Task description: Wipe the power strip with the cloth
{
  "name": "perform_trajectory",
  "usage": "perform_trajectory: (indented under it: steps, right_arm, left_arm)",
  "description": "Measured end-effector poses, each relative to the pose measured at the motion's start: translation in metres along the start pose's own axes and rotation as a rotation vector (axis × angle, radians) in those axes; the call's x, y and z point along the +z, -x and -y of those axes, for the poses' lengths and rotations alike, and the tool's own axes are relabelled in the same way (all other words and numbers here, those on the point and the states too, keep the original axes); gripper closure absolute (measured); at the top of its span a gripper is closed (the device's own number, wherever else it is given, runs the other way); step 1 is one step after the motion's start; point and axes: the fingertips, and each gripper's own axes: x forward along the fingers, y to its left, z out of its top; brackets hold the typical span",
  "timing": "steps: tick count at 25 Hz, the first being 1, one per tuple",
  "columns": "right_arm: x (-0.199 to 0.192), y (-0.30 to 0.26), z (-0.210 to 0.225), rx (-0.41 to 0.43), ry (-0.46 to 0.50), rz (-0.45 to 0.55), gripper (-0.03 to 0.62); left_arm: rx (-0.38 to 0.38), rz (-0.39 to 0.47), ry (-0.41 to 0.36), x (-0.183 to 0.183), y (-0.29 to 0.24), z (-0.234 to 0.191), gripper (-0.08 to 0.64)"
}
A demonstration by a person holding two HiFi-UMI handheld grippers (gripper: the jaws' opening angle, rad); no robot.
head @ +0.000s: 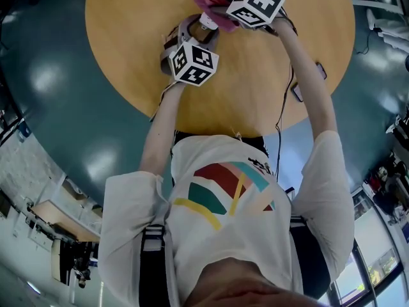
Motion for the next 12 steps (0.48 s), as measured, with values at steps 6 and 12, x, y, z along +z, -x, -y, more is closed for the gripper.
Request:
perform_trajectory:
  steps: [6, 12]
  right_arm:
    - [-0.022, 0.024, 0.046, -0.134, -0.056, -0.01, 0.552]
    - [-0.03, 0.055, 0.104, -0.252, -0.079, -0.009, 0.552]
  left_arm:
    - [-0.011, 0.004, 0.001, -0.004, 0.009, 0.004, 0.27]
    - [-0.007, 0.003, 0.001, 0.006, 0.003, -0.005, 0.27]
